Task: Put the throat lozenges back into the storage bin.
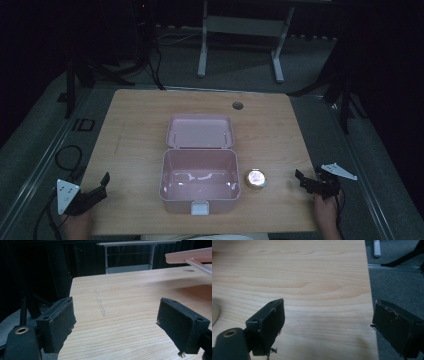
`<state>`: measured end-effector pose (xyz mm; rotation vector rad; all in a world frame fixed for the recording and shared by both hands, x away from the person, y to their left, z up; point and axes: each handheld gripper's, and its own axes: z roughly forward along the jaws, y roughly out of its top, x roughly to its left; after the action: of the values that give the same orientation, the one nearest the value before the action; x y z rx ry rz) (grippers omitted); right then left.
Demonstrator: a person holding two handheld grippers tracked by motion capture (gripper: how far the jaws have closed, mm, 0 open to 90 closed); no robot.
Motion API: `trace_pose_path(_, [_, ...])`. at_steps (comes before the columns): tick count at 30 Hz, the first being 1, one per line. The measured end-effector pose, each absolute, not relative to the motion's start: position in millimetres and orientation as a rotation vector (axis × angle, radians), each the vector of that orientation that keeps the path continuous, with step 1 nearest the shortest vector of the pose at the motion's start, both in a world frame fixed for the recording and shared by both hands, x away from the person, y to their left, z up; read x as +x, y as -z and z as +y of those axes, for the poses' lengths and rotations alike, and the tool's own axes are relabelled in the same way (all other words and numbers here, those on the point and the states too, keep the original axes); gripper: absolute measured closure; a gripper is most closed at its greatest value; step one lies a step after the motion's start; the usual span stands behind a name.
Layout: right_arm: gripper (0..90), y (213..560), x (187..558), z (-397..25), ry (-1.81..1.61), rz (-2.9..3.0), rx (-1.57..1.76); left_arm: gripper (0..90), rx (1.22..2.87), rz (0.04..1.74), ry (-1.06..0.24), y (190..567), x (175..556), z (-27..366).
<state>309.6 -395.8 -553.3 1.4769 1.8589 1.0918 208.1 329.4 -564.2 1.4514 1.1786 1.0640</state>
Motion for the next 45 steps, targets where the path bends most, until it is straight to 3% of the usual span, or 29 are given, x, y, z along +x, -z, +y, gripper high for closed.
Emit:
trace_pose_path(21, [10.7,542,315,-379,-0.918,2.478,1.232,15.0,1.447,1.177,-1.059,564,207,330])
trace_pose_path(45, [10.7,496,329,-331,0.107,3.017,0.915,15.0,1.455,1.170,-1.053,564,207,330])
